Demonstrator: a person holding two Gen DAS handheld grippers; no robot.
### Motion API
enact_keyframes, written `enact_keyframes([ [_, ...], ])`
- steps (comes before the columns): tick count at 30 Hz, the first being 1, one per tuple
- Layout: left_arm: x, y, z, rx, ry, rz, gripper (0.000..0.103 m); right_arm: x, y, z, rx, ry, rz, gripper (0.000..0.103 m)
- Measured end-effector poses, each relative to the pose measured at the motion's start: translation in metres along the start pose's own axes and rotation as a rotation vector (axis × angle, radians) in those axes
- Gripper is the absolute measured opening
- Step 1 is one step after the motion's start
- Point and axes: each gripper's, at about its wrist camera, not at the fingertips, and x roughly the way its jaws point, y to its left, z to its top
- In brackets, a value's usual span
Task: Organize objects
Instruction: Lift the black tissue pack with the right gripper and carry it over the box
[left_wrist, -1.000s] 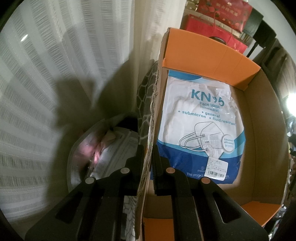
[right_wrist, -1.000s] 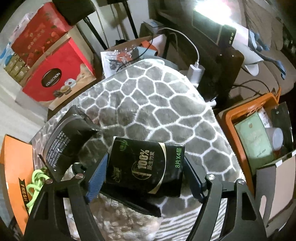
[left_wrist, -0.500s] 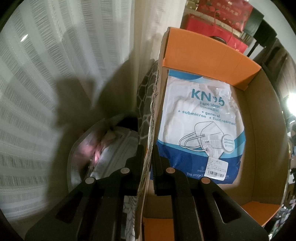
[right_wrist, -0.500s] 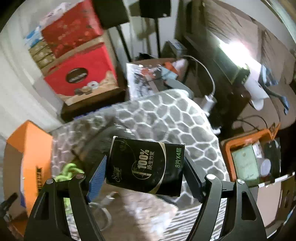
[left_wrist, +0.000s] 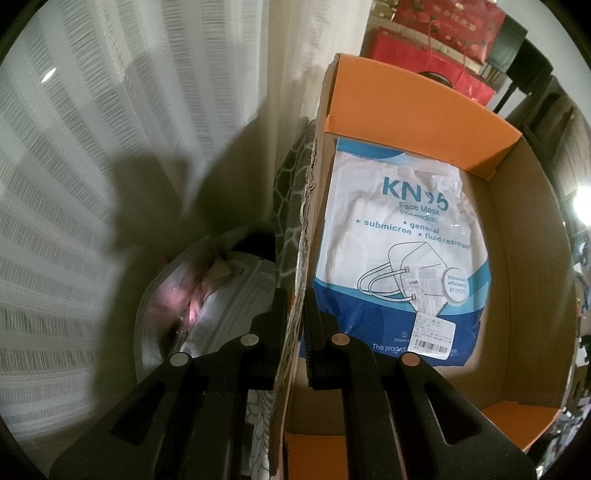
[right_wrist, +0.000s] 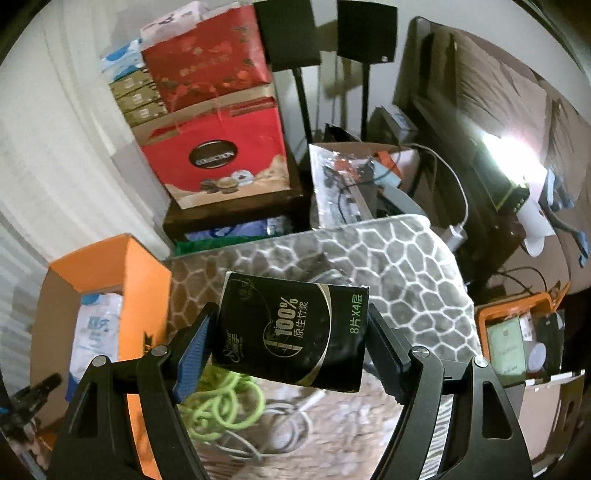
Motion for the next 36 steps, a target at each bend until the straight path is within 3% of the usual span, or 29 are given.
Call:
enact_keyframes([
  [18, 0.0, 0.001, 0.0, -0.005, 0.0, -0.005, 0.008, -0.009, 0.089, 0.006, -0.124, -0.018, 0.063, 0.078],
  [36, 0.0, 0.001, -0.002, -0.018, 0.0, -0.017, 0.007, 0.004, 0.152, -0.004, -0.214, 0.006, 0.105, 0.078],
])
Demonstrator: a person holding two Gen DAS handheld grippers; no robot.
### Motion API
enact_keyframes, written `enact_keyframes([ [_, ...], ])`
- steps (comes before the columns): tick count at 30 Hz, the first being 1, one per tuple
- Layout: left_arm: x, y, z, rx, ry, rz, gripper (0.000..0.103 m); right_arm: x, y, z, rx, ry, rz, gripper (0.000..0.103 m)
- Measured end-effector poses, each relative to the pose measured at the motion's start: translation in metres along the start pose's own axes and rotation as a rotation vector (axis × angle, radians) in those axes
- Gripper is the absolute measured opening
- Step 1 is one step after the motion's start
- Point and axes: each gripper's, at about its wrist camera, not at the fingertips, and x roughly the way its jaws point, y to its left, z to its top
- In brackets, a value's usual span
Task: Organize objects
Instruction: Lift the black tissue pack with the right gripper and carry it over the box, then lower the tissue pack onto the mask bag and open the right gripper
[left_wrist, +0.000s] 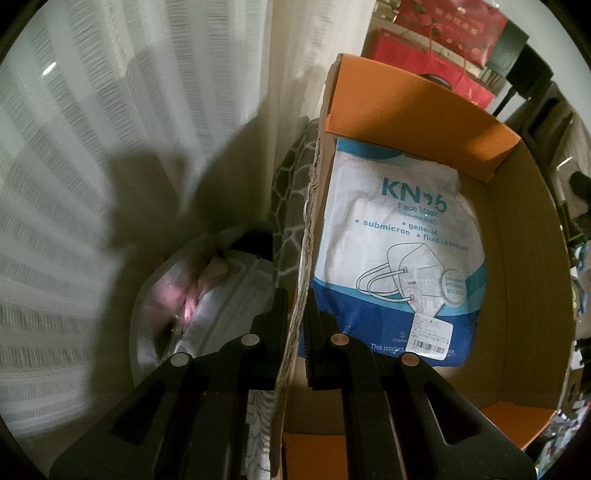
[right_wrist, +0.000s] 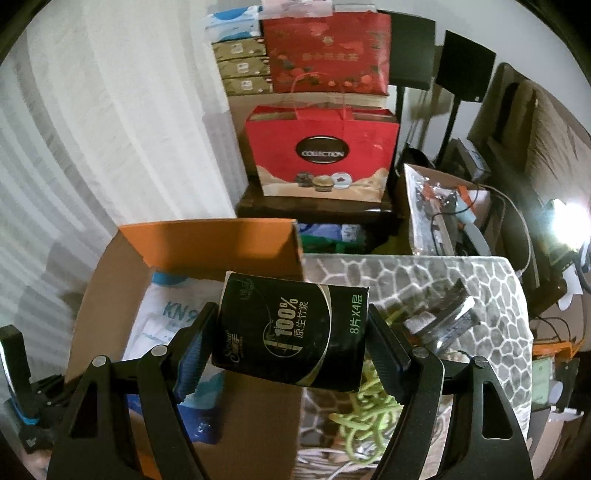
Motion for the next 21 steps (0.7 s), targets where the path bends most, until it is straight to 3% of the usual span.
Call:
enact_keyframes([
  [21, 0.0, 0.0, -0.001, -0.003, 0.001, -0.007, 0.007, 0.041, 0.069, -0.02, -0.119, 0.064, 0.047, 0.078],
])
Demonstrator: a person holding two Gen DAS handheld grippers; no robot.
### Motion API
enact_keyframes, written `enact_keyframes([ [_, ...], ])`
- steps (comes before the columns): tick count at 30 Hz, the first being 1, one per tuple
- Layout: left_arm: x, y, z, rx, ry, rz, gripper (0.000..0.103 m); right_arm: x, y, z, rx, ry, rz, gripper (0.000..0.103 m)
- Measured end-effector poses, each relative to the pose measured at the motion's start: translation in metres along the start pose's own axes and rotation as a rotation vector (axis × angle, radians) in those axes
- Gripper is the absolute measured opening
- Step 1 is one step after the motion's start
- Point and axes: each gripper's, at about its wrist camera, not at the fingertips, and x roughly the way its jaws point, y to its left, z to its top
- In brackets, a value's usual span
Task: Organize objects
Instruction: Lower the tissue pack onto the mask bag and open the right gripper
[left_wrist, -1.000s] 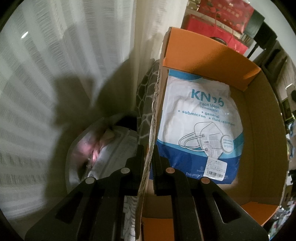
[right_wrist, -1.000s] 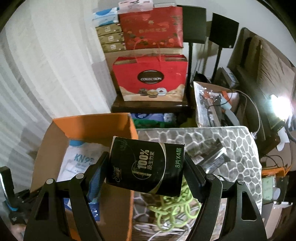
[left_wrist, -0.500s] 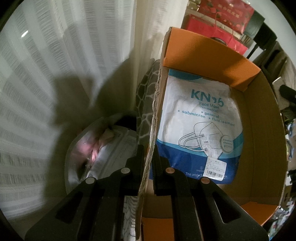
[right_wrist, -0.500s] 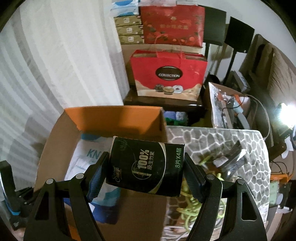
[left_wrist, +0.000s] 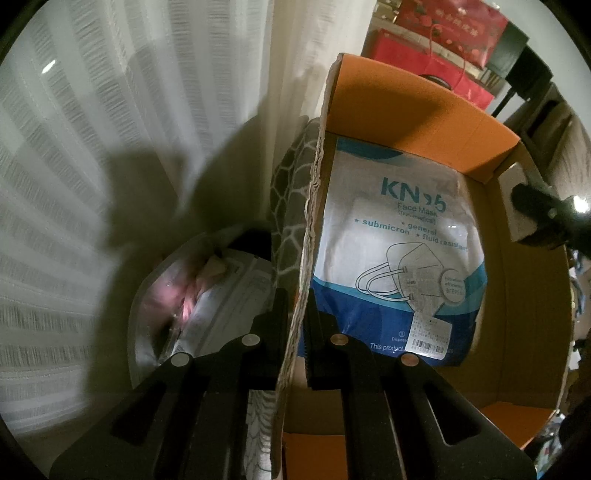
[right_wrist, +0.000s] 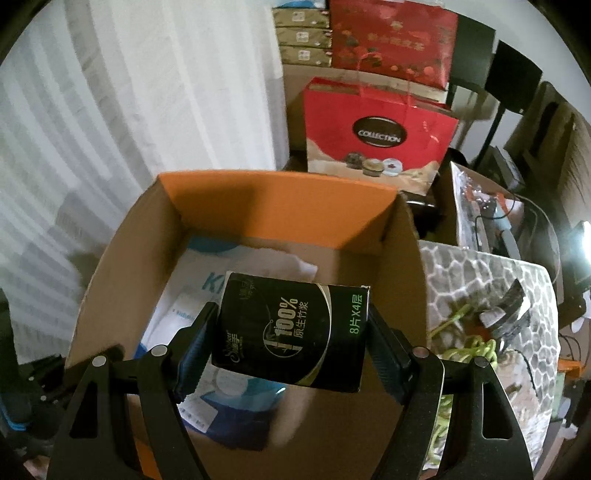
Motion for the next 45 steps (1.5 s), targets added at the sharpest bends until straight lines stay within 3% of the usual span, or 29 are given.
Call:
enact_keyframes([
  [20, 0.001, 0.001, 0.0, -0.004, 0.001, -0.004, 0.007, 0.033, 0.022, -0.015, -0.016, 0.087, 0.037, 0.081],
  [32, 0.001, 0.0, -0.001, -0.009, 0.005, -0.005, 0.007, 0.011, 0.015, -0.01, -0.023, 0.028, 0.035, 0.089],
  [37, 0.001, 0.003, 0.0, -0.013, 0.009, -0.008, 0.007, -0.007, 0.01, -0.007, -0.029, -0.023, 0.026, 0.101],
  [45, 0.002, 0.003, 0.0, -0.01, 0.01, -0.005, 0.007, -0.031, -0.005, -0.002, -0.019, -0.08, -0.007, 0.102],
])
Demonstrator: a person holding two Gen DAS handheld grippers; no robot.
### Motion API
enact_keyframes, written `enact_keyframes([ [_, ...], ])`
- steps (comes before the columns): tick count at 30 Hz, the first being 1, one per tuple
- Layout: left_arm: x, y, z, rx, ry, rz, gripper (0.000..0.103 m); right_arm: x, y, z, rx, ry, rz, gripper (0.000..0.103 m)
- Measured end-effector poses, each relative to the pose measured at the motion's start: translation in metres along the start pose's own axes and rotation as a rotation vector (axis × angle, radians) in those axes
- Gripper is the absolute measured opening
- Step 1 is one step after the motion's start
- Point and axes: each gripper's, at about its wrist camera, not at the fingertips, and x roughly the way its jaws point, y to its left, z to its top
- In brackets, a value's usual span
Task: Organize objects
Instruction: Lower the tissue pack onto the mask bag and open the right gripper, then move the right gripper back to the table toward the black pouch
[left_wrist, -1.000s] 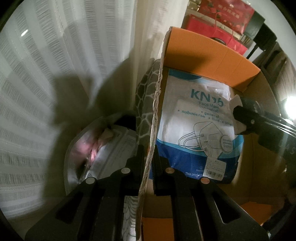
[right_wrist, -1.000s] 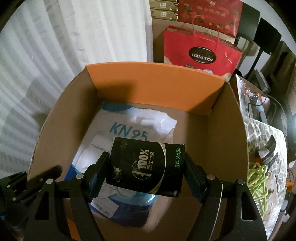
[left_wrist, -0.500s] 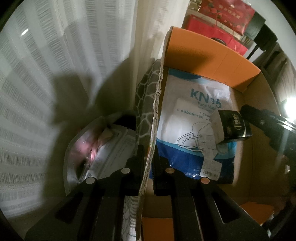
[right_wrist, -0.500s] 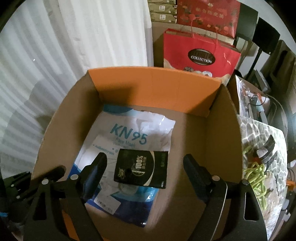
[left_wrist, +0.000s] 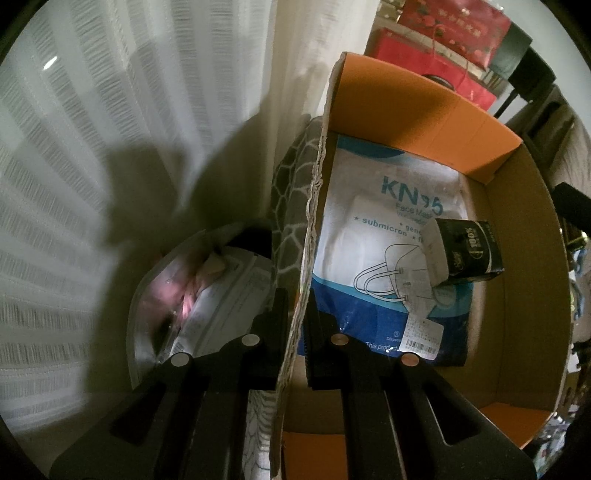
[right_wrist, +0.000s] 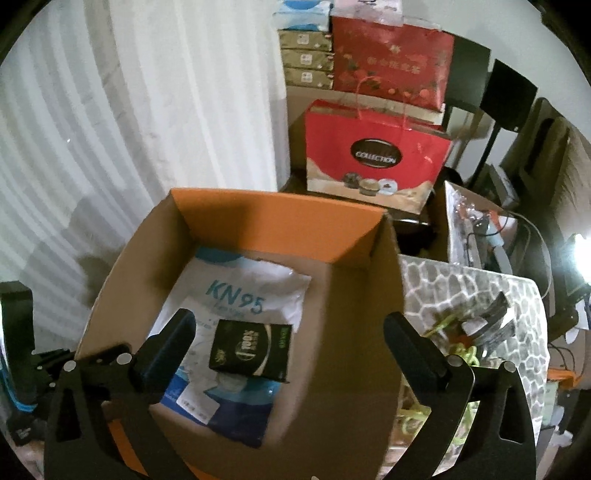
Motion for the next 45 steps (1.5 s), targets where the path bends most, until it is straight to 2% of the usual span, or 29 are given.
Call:
enact_keyframes([
  [22, 0.0, 0.002, -0.001, -0.001, 0.001, -0.001, 0.008, -0.023, -0.077, -0.004, 0.097, -0.036, -0.083, 0.102],
  [33, 0.0, 0.006, -0.001, 0.0, 0.002, 0.001, 0.008, -0.021, -0.134, -0.015, 0.15, -0.024, -0.151, 0.102],
  [45, 0.001, 0.006, -0.001, 0.001, 0.001, 0.003, 0.008, -0.013, -0.176, -0.025, 0.169, -0.017, -0.205, 0.102],
])
